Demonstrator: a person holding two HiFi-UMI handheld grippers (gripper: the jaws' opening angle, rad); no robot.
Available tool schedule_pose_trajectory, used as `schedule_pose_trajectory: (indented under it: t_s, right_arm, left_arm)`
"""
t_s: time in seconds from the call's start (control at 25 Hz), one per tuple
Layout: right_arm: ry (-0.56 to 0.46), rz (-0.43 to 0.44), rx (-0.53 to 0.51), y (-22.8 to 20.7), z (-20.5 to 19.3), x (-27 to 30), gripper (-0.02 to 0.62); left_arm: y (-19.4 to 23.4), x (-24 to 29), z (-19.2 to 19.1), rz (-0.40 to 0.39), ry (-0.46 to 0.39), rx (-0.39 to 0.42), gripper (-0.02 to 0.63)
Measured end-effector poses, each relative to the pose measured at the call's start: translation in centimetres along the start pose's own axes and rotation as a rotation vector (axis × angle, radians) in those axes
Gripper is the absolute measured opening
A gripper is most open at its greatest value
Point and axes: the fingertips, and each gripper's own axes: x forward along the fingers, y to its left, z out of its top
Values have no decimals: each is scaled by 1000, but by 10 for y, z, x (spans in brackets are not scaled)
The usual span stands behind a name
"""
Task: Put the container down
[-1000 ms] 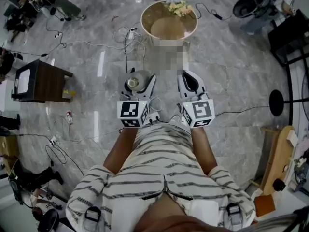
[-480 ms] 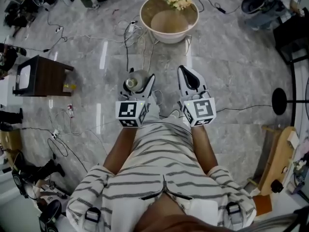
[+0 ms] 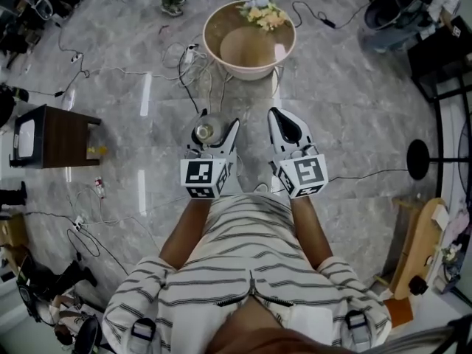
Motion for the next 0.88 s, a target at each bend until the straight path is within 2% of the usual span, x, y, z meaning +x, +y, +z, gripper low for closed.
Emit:
schedule_pose_trajectory:
  t_s: [0.28, 0.56, 0.88]
  right_arm:
    - [-11, 9, -9, -29, 17, 108, 9]
    - [-7, -42, -11, -66, 52, 221, 9]
    - [31, -92, -3, -96, 55, 318, 9]
  left_arm:
    - [65, 90, 28, -28, 0, 34, 331]
    - [136, 184, 73, -83, 13, 34, 331]
    - [197, 267, 89, -138, 46, 63, 331]
